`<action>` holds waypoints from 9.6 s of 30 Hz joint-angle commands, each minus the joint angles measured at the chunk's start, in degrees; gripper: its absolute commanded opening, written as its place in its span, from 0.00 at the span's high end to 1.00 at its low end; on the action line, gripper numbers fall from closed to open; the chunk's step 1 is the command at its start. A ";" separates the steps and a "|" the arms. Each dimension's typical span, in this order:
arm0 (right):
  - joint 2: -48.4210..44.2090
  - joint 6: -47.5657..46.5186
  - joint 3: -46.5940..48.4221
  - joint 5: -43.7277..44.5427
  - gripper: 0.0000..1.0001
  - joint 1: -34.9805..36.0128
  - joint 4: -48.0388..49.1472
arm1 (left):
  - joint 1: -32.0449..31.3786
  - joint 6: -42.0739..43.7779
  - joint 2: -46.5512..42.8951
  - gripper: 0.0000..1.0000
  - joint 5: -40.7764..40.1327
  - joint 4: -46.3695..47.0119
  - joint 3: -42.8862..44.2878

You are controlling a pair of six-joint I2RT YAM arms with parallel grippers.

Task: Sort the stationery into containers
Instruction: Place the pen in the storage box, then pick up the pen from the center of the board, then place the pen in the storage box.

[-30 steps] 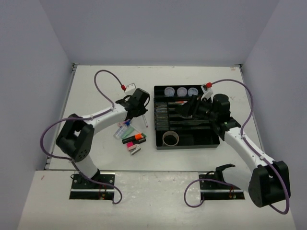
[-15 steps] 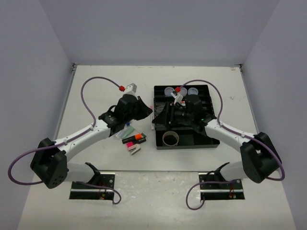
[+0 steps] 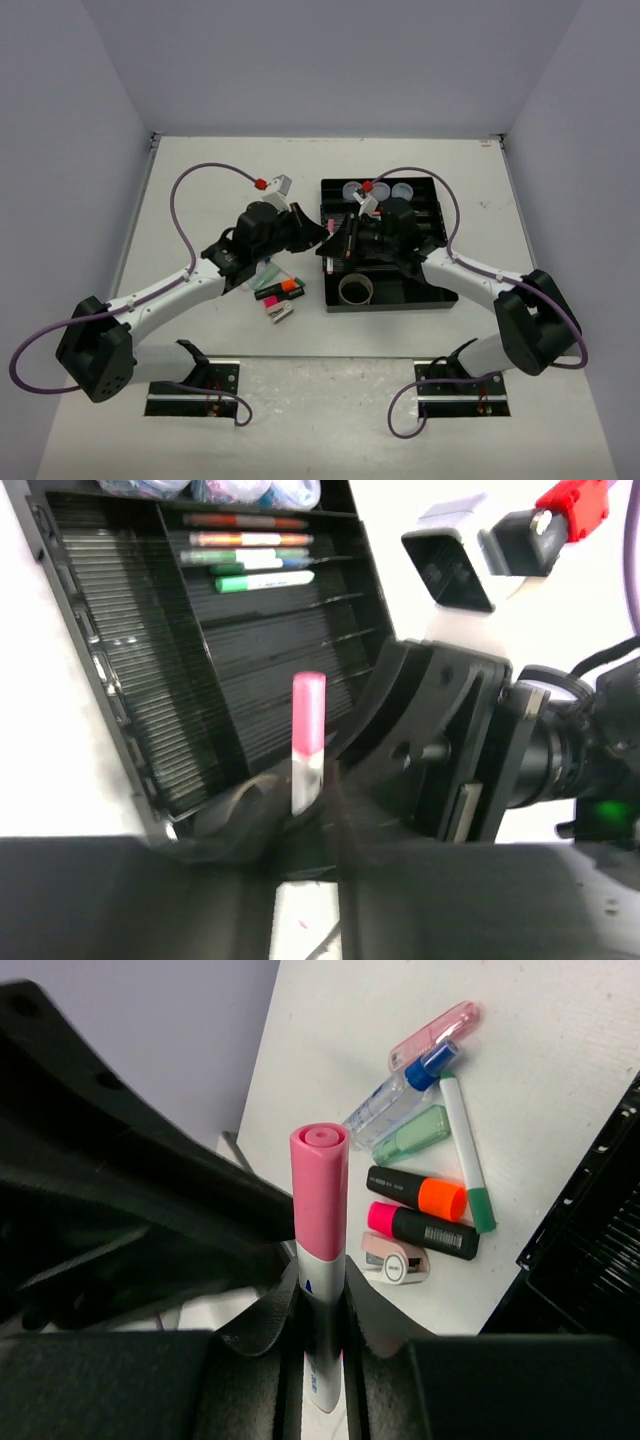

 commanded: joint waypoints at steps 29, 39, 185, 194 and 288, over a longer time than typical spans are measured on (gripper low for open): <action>7.20 50.34 10.42 42.28 1.00 -16.72 -31.73 | -0.39 11.81 -26.00 0.00 -31.44 -40.57 6.30; 12.10 56.48 11.23 43.07 1.00 -17.85 -31.73 | -0.39 12.55 -26.04 0.00 -31.70 -41.89 6.30; -15.82 9.18 -3.55 -20.66 0.52 -11.02 12.74 | -3.25 2.38 -10.51 1.00 5.54 0.03 1.98; -12.34 16.17 -1.36 -18.16 0.54 -11.18 18.46 | -3.17 1.22 -11.51 1.00 7.15 5.14 -0.99; 9.04 31.66 0.01 26.43 0.62 -27.97 -5.60 | -3.16 8.39 -41.45 0.00 -32.04 -42.20 -1.44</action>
